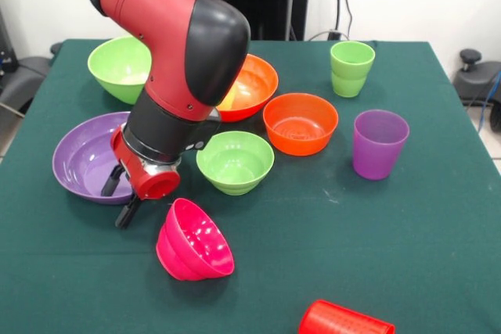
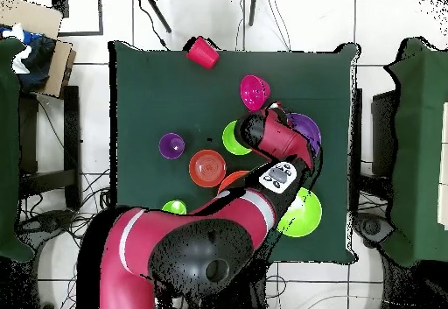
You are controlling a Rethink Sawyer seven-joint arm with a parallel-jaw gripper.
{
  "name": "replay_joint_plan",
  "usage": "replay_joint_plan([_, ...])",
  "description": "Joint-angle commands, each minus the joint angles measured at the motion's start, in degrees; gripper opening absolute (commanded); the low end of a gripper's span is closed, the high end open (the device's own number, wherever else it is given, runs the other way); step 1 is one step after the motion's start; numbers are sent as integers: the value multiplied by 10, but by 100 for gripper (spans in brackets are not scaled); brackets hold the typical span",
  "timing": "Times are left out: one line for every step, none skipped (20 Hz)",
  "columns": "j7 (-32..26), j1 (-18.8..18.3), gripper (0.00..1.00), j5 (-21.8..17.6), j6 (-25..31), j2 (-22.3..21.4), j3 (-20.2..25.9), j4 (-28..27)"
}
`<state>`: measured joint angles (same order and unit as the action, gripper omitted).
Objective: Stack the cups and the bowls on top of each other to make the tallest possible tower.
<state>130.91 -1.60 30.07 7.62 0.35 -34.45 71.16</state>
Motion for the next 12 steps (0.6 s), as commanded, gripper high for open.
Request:
replay_joint_plan([60,-12,100,-32,-34,3,100,29])
replay_joint_plan([60,-12,100,-31,-34,4,99,28])
replay_joint_plan([60,-11,100,-31,-33,4,98,28])
replay_joint_plan([60,-12,100,-31,-32,3,98,29])
replay_joint_plan([60,-11,100,-31,-32,3,98,30])
replay_joint_plan([60,-11,100,-30,-31,3,98,31])
replay_joint_plan([59,-14,100,-32,-33,2,103,34])
replay_joint_plan([57,-19,100,-35,-36,1,110,36])
replay_joint_plan([56,-24,100,-38,-41,1,117,37])
replay_joint_plan([54,-29,100,-41,-47,2,124,38])
replay_joint_plan([53,-32,100,-44,-52,3,128,38])
replay_joint_plan([52,-33,100,-45,-54,4,130,38])
